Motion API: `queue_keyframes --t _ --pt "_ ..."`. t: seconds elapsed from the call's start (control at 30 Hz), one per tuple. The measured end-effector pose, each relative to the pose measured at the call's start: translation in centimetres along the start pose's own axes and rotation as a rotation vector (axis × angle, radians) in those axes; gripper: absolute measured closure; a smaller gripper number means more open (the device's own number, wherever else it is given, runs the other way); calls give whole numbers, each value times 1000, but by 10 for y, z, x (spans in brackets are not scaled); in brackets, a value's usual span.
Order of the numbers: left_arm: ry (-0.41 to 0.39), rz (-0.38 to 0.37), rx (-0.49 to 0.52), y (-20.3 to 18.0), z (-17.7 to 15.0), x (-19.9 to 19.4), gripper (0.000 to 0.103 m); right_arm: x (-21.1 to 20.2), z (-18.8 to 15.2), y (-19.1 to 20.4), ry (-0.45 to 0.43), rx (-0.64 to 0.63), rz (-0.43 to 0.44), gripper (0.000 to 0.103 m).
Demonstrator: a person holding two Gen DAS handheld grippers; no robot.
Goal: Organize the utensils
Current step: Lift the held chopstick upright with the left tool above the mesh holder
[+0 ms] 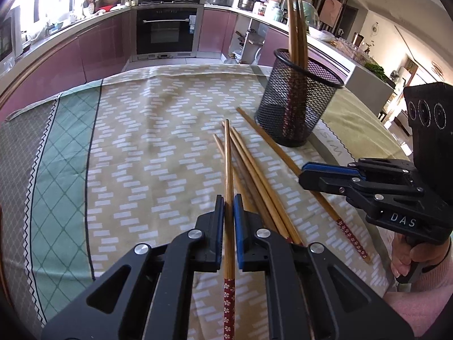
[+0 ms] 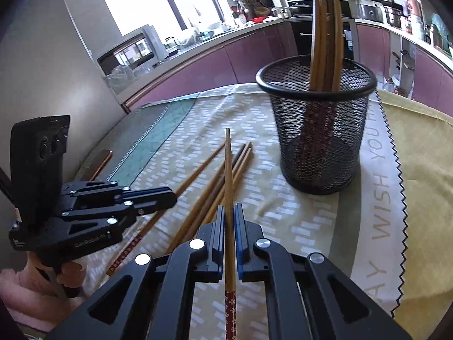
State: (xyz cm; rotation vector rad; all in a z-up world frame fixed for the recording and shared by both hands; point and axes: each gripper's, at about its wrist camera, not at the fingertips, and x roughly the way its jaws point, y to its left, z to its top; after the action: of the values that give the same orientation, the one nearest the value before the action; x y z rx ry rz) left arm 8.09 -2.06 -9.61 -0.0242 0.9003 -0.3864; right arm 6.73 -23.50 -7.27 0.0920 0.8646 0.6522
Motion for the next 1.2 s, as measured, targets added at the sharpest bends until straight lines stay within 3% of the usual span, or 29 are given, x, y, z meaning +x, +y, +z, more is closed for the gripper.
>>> queue_keyframes --t 0.4,0.5,0.7,0.93,1.2 --pt "40 -13 14 -1 -1 13 95 21 -3 6 88 -38 -27 95" --pt "48 -13 18 0 0 18 92 25 -2 5 90 -43 -29 95" --pt "47 -3 20 -1 4 21 94 27 1 6 85 -37 -24 97" --pt "6 -37 10 -1 9 4 95 3 2 2 18 -30 4 97" --pt "-71 -136 4 -2 24 -34 95 -40 9 -7 -98 -2 34 97"
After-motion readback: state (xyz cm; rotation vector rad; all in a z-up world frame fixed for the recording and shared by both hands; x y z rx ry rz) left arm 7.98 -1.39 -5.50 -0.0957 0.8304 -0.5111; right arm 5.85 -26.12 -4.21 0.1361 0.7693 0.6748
